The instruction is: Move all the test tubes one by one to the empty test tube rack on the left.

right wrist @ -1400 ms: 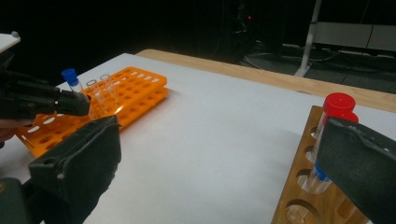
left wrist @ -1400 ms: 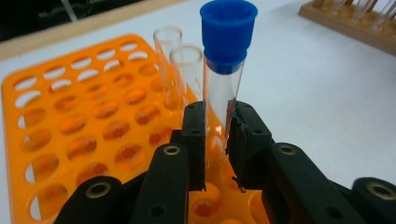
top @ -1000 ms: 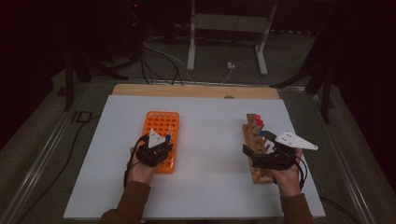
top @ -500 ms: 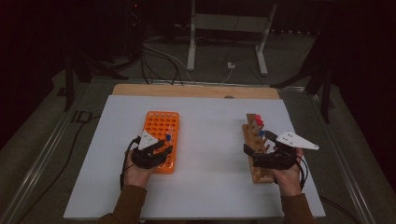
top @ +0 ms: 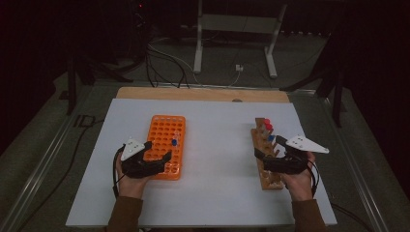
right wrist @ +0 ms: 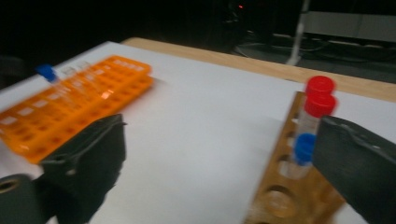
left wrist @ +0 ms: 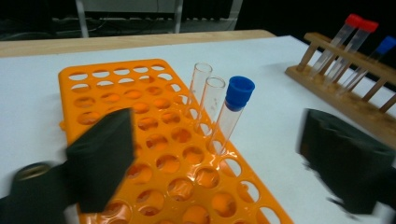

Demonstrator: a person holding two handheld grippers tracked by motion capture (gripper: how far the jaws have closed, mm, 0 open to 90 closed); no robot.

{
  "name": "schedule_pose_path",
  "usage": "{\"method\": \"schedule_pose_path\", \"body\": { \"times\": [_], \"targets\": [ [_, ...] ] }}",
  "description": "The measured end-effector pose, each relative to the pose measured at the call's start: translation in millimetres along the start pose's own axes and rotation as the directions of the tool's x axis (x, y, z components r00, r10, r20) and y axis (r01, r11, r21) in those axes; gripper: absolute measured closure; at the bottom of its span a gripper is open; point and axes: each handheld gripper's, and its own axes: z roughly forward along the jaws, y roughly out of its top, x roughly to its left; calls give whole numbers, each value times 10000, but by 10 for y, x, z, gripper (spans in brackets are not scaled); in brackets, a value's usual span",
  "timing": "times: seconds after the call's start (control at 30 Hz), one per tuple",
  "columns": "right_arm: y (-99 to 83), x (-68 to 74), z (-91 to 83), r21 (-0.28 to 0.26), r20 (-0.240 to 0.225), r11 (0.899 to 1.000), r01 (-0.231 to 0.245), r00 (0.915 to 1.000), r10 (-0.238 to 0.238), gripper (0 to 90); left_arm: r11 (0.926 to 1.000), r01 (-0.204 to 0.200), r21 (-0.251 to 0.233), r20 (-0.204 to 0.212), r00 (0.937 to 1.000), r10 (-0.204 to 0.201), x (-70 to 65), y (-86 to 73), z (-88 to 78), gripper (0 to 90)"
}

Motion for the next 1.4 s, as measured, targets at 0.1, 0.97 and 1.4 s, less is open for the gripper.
{"method": "schedule_pose_path", "body": {
  "times": [0.1, 0.97, 1.4],
  "targets": [
    [-5, -70, 30, 269, 397, 9996, 85, 9992, -95, 115, 10000, -79, -44, -158, 9998, 78, -11, 11, -1, 8],
    [-122, -337, 473, 1563, 1590, 9877, 30, 9869, -282, 755, 9990, 399, -205, -664, 9969, -412, 71, -26, -58, 5],
    [-82, -322, 413, 1182, 1565, 9930, -51, 9876, -136, 771, 9991, 360, -217, -721, 9967, -375, 67, -35, -66, 5]
  ]
}}
